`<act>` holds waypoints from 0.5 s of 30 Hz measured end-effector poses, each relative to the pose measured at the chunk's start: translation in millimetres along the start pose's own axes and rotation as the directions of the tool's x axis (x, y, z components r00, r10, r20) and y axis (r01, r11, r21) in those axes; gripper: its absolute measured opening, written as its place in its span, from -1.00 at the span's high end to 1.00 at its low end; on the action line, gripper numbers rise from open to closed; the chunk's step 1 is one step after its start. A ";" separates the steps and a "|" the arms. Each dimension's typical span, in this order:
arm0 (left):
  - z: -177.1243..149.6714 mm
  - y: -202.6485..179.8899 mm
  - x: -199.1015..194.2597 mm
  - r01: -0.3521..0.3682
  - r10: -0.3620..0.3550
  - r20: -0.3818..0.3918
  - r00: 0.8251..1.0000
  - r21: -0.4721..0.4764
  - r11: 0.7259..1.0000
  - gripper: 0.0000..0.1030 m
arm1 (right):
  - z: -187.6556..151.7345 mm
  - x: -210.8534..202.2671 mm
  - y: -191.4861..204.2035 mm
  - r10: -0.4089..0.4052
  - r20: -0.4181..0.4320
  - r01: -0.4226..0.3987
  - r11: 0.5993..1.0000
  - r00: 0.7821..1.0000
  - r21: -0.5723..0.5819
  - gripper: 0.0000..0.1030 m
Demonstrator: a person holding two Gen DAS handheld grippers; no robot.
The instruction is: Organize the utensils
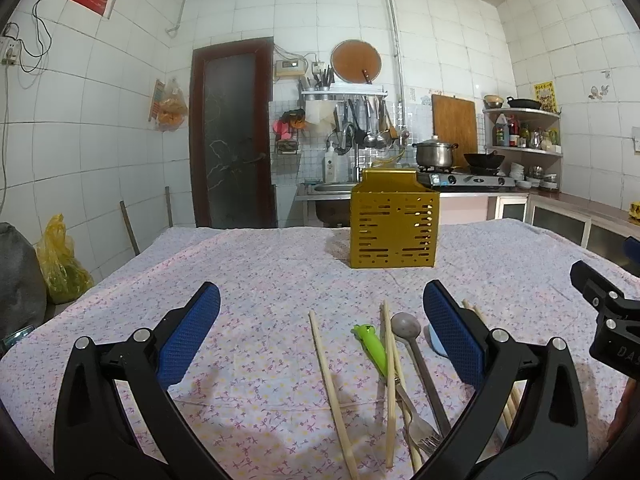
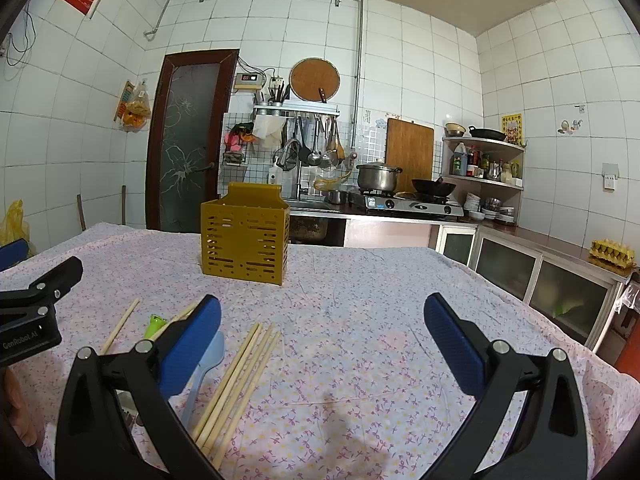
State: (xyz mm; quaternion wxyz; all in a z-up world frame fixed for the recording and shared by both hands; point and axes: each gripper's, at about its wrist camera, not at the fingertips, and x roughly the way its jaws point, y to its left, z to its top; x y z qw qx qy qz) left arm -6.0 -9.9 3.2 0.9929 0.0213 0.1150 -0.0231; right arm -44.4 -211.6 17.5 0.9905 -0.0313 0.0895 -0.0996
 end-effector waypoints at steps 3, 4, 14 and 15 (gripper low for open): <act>0.2 1.1 2.7 0.001 -0.002 -0.009 1.000 -0.003 1.000 -0.90 | -0.6 1.1 1.1 0.003 -0.002 -0.003 1.000 1.000 0.000 -0.93; 0.3 1.3 3.8 0.002 -0.002 -0.012 1.000 -0.004 1.000 -0.90 | -0.6 1.3 1.8 0.003 -0.002 -0.003 1.000 1.000 0.001 -0.93; -1.1 2.5 8.0 0.006 -0.006 -0.037 0.999 -0.001 1.000 -0.90 | -2.0 9.9 3.3 0.011 -0.038 -0.010 1.000 0.999 0.021 -0.93; -1.1 2.9 8.8 0.007 -0.007 -0.041 0.999 -0.002 1.000 -0.90 | -2.0 11.0 3.5 0.010 -0.041 -0.009 1.000 0.999 0.019 -0.93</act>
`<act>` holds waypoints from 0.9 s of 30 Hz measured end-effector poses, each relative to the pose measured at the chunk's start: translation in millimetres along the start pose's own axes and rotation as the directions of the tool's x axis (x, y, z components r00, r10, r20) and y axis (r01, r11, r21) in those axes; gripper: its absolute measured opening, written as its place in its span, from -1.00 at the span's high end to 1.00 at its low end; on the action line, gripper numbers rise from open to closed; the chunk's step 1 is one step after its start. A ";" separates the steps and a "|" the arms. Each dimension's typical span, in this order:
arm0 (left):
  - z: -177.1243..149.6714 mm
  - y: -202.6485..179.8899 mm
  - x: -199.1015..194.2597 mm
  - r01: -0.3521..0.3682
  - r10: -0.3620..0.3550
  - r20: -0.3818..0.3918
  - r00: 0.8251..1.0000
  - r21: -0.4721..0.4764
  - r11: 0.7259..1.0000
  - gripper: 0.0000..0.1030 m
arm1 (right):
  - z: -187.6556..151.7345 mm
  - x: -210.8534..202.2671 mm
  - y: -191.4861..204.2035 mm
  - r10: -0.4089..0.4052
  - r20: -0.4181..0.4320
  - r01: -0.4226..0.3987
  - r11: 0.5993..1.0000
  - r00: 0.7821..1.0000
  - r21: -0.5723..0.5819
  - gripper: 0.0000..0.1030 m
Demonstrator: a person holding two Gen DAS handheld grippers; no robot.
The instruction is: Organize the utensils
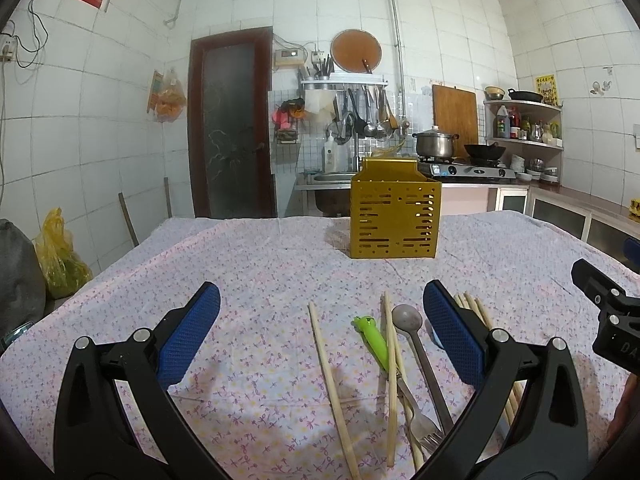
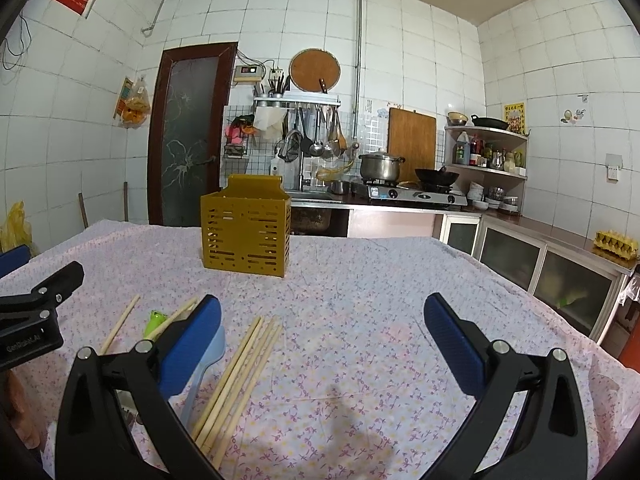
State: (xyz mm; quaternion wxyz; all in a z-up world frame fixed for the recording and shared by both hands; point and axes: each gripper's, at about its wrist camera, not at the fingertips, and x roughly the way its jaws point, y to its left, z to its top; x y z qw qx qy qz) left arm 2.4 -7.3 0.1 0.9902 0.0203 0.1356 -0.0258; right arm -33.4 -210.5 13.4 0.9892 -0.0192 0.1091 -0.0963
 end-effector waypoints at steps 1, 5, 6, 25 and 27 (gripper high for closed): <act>-0.4 -0.5 0.2 0.002 -0.002 -0.004 1.000 -0.002 1.000 -0.90 | -0.2 0.9 0.7 -0.001 -0.004 0.001 1.000 1.000 -0.001 -0.93; 0.7 1.9 7.9 0.013 -0.014 -0.048 0.999 -0.010 1.000 -0.90 | -0.3 10.6 3.9 -0.001 -0.053 0.001 1.000 0.999 -0.007 -0.93; 0.6 2.4 10.9 0.018 -0.018 -0.066 0.998 -0.011 1.000 -0.90 | -0.7 17.2 5.7 -0.005 -0.083 0.004 1.000 0.996 -0.014 -0.93; -3.6 33.5 135.9 0.000 -0.009 -0.488 0.873 -0.018 1.000 -0.90 | -18.0 139.3 14.8 0.011 -0.507 0.029 0.997 0.862 0.072 -0.93; -5.2 30.5 144.8 -0.009 0.007 -0.519 0.855 -0.002 1.000 -0.90 | -20.6 148.5 16.9 0.002 -0.535 0.040 0.997 0.845 0.067 -0.93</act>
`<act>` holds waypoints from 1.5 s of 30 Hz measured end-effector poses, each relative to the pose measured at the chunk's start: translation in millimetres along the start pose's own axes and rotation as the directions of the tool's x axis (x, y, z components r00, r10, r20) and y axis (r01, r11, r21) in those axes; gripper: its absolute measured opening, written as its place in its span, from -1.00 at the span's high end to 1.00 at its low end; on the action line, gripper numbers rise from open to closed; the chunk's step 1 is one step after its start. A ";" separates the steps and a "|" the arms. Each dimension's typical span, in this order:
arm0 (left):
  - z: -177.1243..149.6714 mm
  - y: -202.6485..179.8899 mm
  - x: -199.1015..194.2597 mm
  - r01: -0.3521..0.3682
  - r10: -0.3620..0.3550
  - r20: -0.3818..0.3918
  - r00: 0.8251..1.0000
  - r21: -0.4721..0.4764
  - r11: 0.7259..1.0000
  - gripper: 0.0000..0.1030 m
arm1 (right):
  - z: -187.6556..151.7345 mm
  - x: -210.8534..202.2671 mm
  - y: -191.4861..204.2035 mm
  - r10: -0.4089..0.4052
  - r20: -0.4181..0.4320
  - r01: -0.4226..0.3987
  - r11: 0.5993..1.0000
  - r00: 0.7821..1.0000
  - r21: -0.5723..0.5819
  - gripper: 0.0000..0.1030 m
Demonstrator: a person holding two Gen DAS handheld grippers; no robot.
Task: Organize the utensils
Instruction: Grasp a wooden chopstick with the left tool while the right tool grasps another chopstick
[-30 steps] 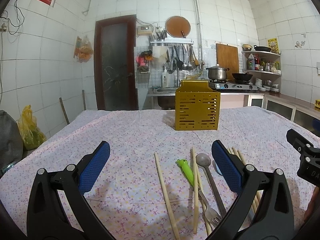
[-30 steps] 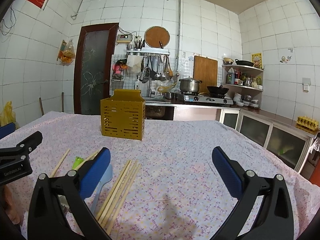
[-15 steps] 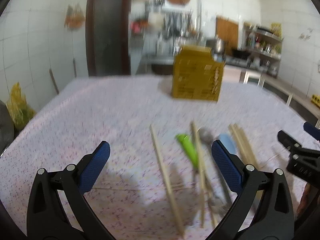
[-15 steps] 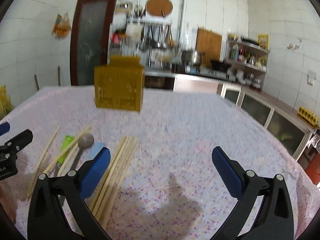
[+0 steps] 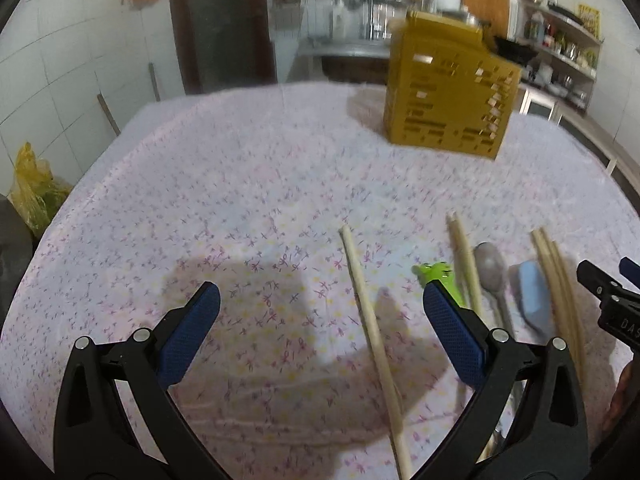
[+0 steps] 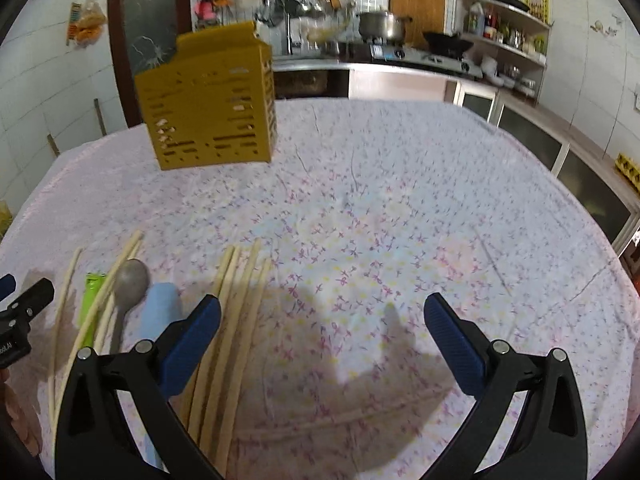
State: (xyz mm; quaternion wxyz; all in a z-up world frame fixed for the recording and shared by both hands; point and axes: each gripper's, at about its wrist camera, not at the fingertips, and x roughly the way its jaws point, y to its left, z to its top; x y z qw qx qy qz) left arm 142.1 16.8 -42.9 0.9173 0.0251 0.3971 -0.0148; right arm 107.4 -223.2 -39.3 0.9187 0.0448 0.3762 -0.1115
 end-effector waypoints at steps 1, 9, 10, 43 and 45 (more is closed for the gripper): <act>2.7 -1.0 6.0 -0.014 0.014 -0.019 1.000 0.006 1.000 -0.90 | 0.1 3.9 0.4 -0.011 -0.019 0.011 1.000 1.000 0.004 -0.93; 8.1 -2.4 37.9 -0.012 0.013 -0.136 0.991 0.006 1.000 -0.90 | 0.9 21.5 -1.6 -0.009 -0.110 0.014 0.999 0.994 0.039 -0.93; 8.2 -0.7 40.2 -0.002 0.002 -0.146 0.989 -0.005 1.000 -0.91 | 0.1 23.2 -1.6 -0.012 -0.111 0.016 0.999 0.994 0.038 -0.93; 9.2 -3.0 27.3 0.044 -0.054 -0.126 0.991 -0.078 0.996 0.19 | 0.6 18.6 19.2 0.013 -0.080 -0.012 1.000 0.997 0.016 0.04; 7.4 -7.2 25.7 0.044 -0.052 -0.129 0.990 -0.067 0.997 0.34 | 0.2 17.0 24.6 0.017 -0.078 -0.015 1.000 0.997 0.021 0.21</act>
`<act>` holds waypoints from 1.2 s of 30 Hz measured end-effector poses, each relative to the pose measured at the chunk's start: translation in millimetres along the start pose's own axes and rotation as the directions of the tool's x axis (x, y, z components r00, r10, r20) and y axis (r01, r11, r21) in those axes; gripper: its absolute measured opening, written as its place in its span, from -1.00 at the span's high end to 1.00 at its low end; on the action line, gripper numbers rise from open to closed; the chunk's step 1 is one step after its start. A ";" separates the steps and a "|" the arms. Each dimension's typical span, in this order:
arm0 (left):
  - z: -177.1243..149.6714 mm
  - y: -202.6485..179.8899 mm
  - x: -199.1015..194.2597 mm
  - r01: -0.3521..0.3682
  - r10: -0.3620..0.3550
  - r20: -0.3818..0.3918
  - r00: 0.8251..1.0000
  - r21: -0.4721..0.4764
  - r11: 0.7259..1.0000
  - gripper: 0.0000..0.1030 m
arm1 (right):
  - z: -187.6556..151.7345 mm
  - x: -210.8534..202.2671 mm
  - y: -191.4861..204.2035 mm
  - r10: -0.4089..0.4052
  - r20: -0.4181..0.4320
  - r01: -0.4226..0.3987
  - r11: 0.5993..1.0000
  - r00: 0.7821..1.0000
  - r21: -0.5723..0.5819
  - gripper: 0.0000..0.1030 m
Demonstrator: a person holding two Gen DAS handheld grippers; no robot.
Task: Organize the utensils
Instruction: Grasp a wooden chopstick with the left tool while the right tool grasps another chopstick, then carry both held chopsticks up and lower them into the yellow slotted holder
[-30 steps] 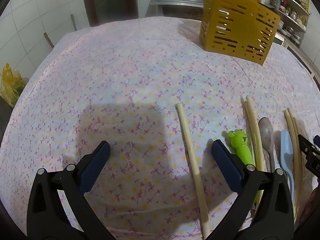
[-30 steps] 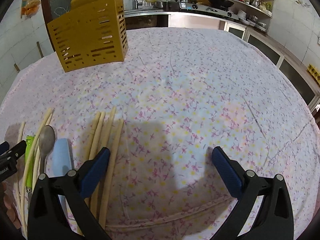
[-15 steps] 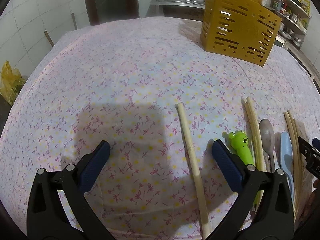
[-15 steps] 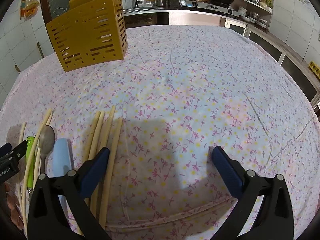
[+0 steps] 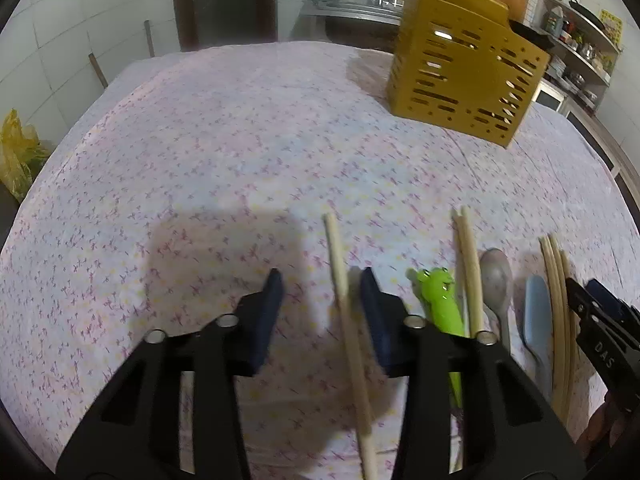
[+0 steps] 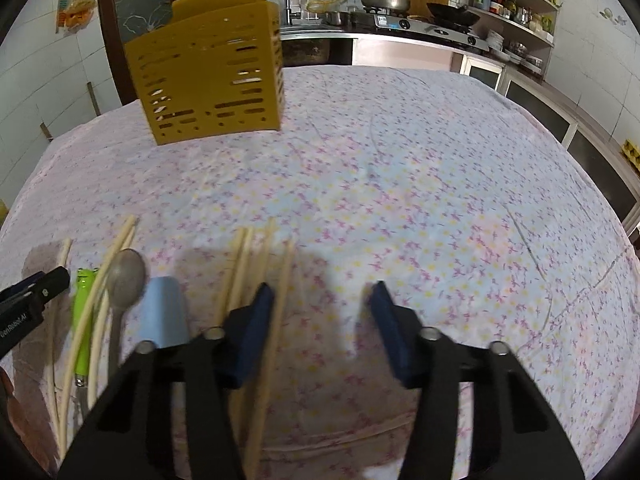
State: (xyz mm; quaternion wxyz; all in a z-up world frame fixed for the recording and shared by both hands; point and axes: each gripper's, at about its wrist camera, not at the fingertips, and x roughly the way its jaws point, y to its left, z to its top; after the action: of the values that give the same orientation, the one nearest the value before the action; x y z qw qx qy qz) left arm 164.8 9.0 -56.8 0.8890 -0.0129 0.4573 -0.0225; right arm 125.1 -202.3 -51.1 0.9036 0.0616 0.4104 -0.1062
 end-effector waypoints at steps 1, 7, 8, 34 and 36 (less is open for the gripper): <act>-1.1 -2.4 -0.3 -0.006 0.006 -0.001 1.000 0.010 1.000 0.41 | -0.7 -0.4 1.1 -0.002 0.002 0.002 1.000 1.000 0.002 0.27; 2.6 -4.8 3.9 -0.016 0.017 -0.019 1.000 0.011 1.000 0.66 | 5.8 2.1 0.6 0.017 0.000 -0.017 1.000 1.000 0.022 0.56; 4.8 -3.8 4.8 -0.012 0.012 -0.027 1.000 0.003 1.000 0.77 | 6.6 2.5 -0.6 0.020 0.002 -0.020 0.999 1.000 0.026 0.58; 6.8 -0.3 -29.6 0.045 -0.044 0.100 0.994 -0.010 0.999 0.91 | 28.0 -30.1 -30.6 0.103 0.170 -0.109 0.994 0.980 0.027 0.88; 8.2 -0.4 -40.2 0.051 -0.050 0.133 0.990 -0.010 0.999 0.91 | 30.8 -39.4 -33.3 0.101 0.208 -0.108 0.994 0.973 0.021 0.88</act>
State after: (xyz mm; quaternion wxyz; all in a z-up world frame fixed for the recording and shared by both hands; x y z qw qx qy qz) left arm 148.0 10.7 -19.3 0.9164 -0.0319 0.3968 -0.0410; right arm 114.3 -235.1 -2.0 0.9446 0.0861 0.3088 -0.0708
